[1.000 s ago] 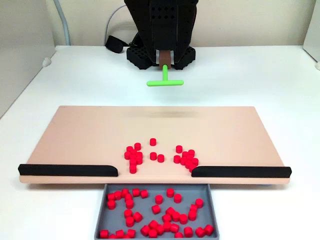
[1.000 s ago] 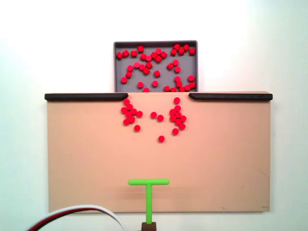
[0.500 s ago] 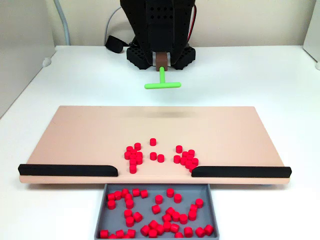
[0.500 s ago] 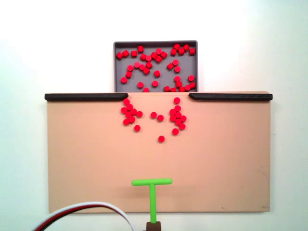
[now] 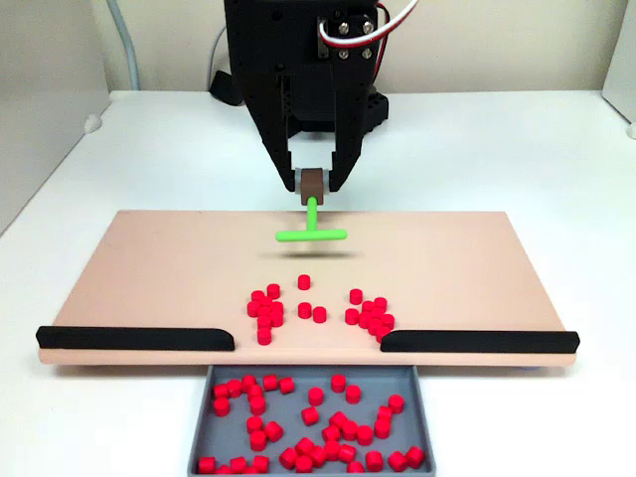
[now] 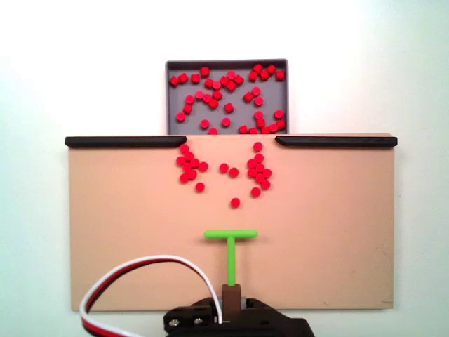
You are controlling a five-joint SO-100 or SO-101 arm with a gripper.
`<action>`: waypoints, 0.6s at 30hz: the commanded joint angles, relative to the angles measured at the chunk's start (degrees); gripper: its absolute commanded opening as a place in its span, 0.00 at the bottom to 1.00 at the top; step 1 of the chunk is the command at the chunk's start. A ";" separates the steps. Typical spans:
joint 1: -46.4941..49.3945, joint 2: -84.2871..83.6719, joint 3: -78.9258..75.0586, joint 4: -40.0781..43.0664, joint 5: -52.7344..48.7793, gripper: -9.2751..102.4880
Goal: Gather the bottom side granules
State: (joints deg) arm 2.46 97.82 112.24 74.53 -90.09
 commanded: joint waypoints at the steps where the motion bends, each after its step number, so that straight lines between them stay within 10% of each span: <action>1: 0.44 -0.35 0.53 -1.76 -0.09 0.08; 18: 0.35 -5.71 -0.26 -5.54 -0.26 0.08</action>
State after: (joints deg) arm 2.55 92.55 112.85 69.35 -90.09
